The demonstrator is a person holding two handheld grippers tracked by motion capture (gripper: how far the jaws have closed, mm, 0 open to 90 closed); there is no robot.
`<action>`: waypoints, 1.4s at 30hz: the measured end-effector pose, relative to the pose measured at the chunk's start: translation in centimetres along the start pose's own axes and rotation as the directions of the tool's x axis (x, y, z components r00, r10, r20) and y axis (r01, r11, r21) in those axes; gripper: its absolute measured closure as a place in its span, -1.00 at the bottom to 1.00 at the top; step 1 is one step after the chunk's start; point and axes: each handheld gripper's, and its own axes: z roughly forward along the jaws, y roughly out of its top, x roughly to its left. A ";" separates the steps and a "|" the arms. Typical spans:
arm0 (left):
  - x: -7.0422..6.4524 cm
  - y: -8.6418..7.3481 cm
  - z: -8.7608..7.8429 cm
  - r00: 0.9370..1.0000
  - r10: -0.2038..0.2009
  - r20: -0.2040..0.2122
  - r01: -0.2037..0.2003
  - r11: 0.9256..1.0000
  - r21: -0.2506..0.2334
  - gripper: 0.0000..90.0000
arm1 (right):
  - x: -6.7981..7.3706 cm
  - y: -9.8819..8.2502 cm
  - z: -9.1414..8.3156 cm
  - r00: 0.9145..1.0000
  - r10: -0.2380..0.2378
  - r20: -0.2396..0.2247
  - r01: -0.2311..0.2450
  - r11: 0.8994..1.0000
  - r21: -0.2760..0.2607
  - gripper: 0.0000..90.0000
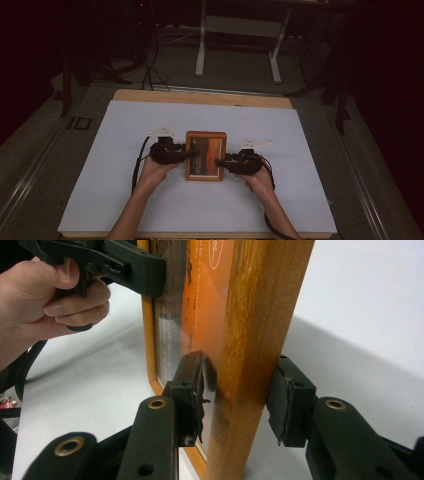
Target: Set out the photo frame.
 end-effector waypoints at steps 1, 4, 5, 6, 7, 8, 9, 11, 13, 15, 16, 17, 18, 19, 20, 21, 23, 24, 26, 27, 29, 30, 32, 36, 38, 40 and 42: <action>0.0 0.0 0.0 1.000 -0.001 0.001 0.001 1.000 0.001 0.27 | 0.0 0.0 0.0 1.000 0.000 0.001 0.000 1.000 0.001 0.36; 0.0 0.0 0.0 1.000 -0.002 -0.002 0.002 1.000 0.005 0.27 | 0.1 0.1 0.0 1.000 -0.003 0.004 0.003 1.000 0.003 0.35; 0.0 0.0 0.0 1.000 -0.001 -0.002 0.001 1.000 0.007 0.26 | 0.1 0.1 0.0 1.000 -0.003 0.005 0.003 1.000 0.004 0.35; 0.0 0.0 0.0 1.000 0.001 -0.001 -0.001 1.000 0.012 0.26 | 0.1 0.1 0.0 1.000 -0.005 0.007 0.005 1.000 0.005 0.35; -0.1 0.0 0.0 1.000 0.002 -0.001 -0.002 1.000 0.013 0.26 | 0.1 0.1 0.0 1.000 -0.007 0.008 0.007 1.000 0.006 0.34; -0.1 0.0 0.0 1.000 0.003 -0.001 -0.003 1.000 0.016 0.26 | 0.1 0.1 0.0 1.000 -0.009 0.009 0.008 1.000 0.010 0.34; -0.1 0.0 0.0 1.000 0.004 -0.001 -0.004 1.000 0.021 0.25 | 0.2 0.1 0.0 1.000 -0.017 0.014 0.017 1.000 0.013 0.33; 0.0 -0.1 0.1 1.000 0.003 -0.005 -0.003 0.999 0.036 0.21 | 0.3 0.1 0.0 1.000 -0.022 0.021 0.022 1.000 0.020 0.30; 0.0 -0.2 0.1 1.000 0.002 -0.008 -0.002 0.999 0.044 0.20 | 0.3 0.1 0.0 1.000 -0.023 0.020 0.022 0.999 0.023 0.27; 0.0 -0.2 0.1 1.000 0.000 -0.009 0.000 0.999 0.044 0.18 | 0.3 0.1 0.0 1.000 -0.022 0.011 0.021 0.999 0.027 0.22; 0.0 -0.3 0.1 1.000 -0.005 -0.014 0.006 0.999 0.042 0.16 | 0.3 0.1 0.0 1.000 -0.021 0.009 0.021 0.999 0.027 0.21; 0.1 -0.3 0.1 1.000 -0.014 -0.013 0.014 0.999 0.040 0.11 | 0.3 0.1 0.0 1.000 -0.021 0.002 0.021 0.999 0.030 0.18; 0.1 -0.3 0.0 1.000 -0.017 -0.013 0.017 0.999 0.038 0.11 | 0.3 0.1 0.0 1.000 -0.021 0.002 0.021 0.999 0.030 0.18; 0.1 -0.3 -0.1 1.000 -0.018 -0.015 0.018 0.999 0.037 0.10 | 0.3 0.1 0.0 1.000 -0.022 0.003 0.022 0.999 0.032 0.17; 0.1 -0.3 -0.1 1.000 -0.019 -0.016 0.019 0.999 0.036 0.09 | 0.2 0.1 0.0 1.000 -0.022 0.004 0.022 0.999 0.035 0.15; 0.1 -0.3 -0.2 1.000 -0.021 -0.017 0.022 0.999 0.034 0.09 | 0.2 0.1 0.0 1.000 -0.021 0.008 0.020 0.999 0.037 0.15; 0.0 -0.3 -0.3 1.000 -0.022 -0.019 0.022 0.999 0.035 0.07 | 0.2 0.1 -0.2 1.000 -0.022 0.010 0.022 0.999 0.037 0.14; 0.0 -0.3 -0.4 1.000 -0.018 -0.023 0.019 0.999 0.036 0.07 | 0.2 0.1 -0.2 1.000 -0.022 0.010 0.022 0.999 0.037 0.14; -0.1 -0.3 -0.5 0.999 -0.018 -0.040 0.019 0.999 0.041 0.06 | 0.3 0.2 -0.3 1.000 -0.021 0.012 0.021 0.999 0.036 0.12; -0.2 -0.3 -0.5 0.999 -0.014 -0.045 0.016 0.999 0.042 0.06 | 0.3 0.3 -0.3 1.000 -0.023 0.016 0.023 0.999 0.036 0.11; -0.3 -0.2 -0.7 0.998 -0.008 -0.055 0.010 0.999 0.041 0.03 | 0.5 0.5 -0.4 0.999 -0.032 0.025 0.031 0.999 0.039 0.10; -0.4 -0.2 -0.8 0.998 -0.008 -0.060 0.010 0.999 0.041 0.03 | 0.5 0.5 -0.4 0.999 -0.032 0.025 0.031 0.999 0.039 0.10; -0.5 -0.1 -0.9 0.997 -0.004 -0.071 0.007 0.999 0.039 0.03 | 0.6 0.6 -0.6 0.999 -0.031 0.030 0.030 0.999 0.039 0.08; -0.7 0.1 -1.2 0.992 0.010 -0.123 -0.003 0.998 0.056 0.00 | 0.5 0.9 -0.9 0.999 -0.021 0.041 0.019 0.999 0.039 0.03; -0.8 0.2 -1.5 0.991 0.017 -0.131 -0.010 0.998 0.055 0.00 | 0.5 0.9 -1.1 0.999 -0.016 0.047 0.015 0.999 0.035 0.02; -1.0 0.3 -1.7 0.990 0.030 -0.140 -0.022 0.998 0.059 -0.01 | 0.4 1.0 -1.4 0.998 -0.014 0.057 0.013 0.999 0.032 0.01; -1.1 0.4 -1.9 0.989 0.037 -0.145 -0.029 0.998 0.057 -0.01 | 0.4 1.1 -1.7 0.998 -0.008 0.062 0.007 1.000 0.020 0.01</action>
